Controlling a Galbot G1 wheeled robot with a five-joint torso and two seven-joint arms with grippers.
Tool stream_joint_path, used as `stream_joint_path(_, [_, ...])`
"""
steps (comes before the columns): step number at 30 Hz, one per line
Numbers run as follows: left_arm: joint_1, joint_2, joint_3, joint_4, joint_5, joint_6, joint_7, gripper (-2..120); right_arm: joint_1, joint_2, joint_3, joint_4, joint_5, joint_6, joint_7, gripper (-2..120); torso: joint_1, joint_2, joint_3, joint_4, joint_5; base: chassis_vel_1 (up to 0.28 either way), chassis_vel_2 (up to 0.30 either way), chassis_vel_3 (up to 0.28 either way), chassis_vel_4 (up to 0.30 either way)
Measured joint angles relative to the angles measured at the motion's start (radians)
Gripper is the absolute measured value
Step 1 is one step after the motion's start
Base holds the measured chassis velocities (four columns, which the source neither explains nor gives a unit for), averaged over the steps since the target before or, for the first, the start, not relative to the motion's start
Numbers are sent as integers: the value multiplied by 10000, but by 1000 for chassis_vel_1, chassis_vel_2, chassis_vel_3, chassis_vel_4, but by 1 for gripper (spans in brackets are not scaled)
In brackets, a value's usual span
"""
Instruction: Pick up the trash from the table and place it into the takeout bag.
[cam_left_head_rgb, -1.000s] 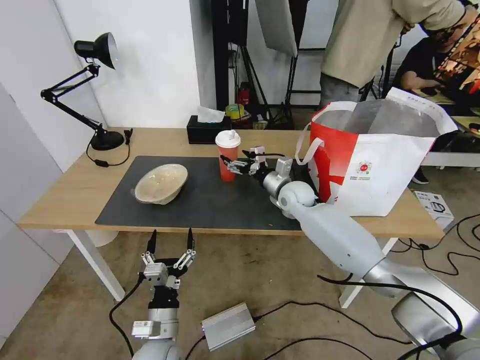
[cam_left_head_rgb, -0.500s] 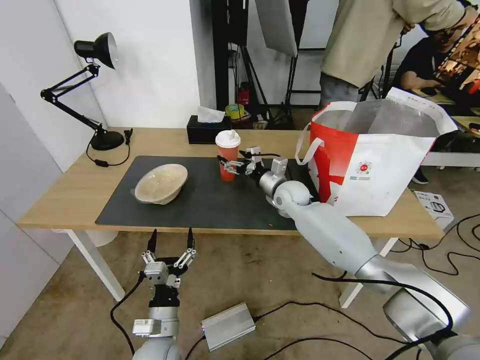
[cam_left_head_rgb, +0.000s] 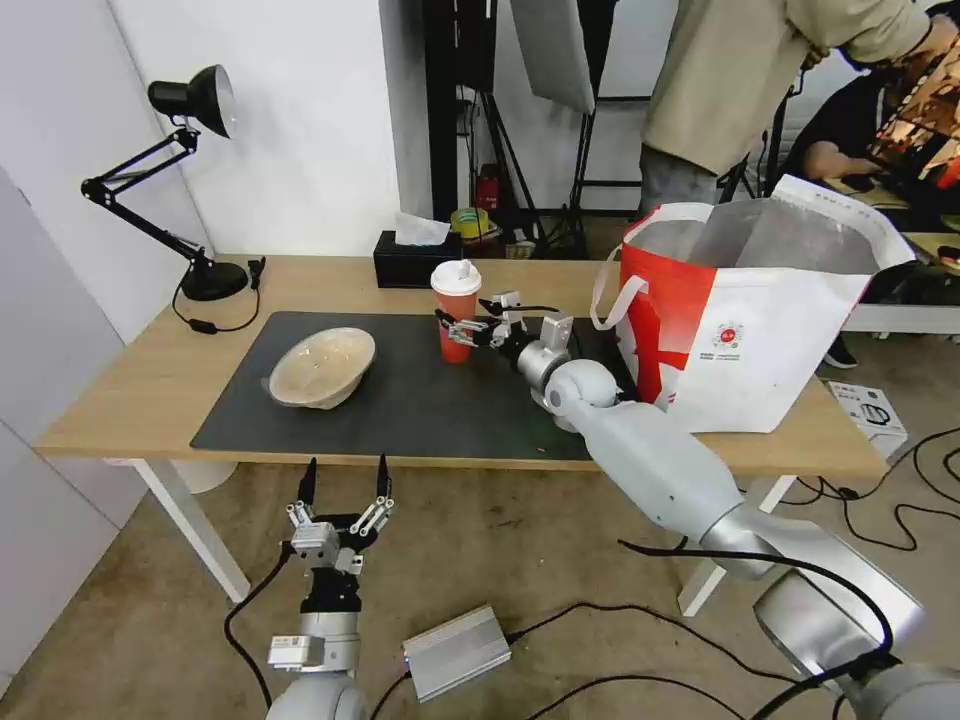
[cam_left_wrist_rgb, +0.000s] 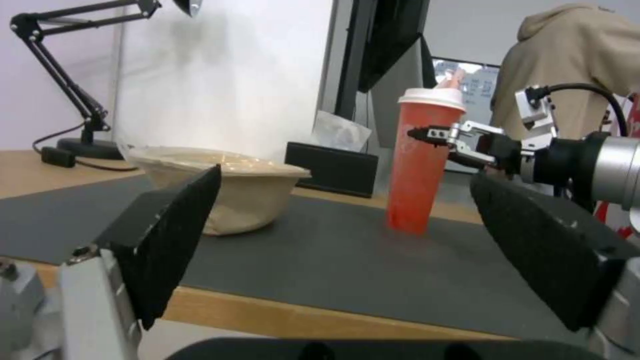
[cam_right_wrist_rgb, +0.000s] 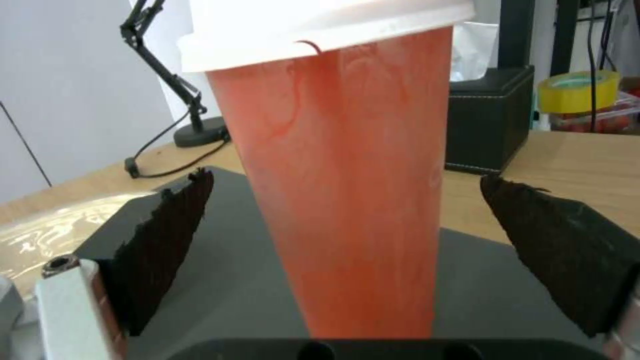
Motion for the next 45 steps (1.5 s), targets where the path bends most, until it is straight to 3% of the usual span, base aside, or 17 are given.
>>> stream_joint_path(27, [39, 40, -46, 26, -68, -17, 12, 100, 60, 471, 179, -683, -458, 122, -143, 99, 0, 0, -1, 0, 0, 0, 0, 0, 0])
stream_joint_path(45, [26, 10, -52, 76, -79, -37, 13, 100, 70, 637, 211, -1000, -498, 282, -306, 37, 0, 0, -1, 0, 0, 0, 0, 0, 0])
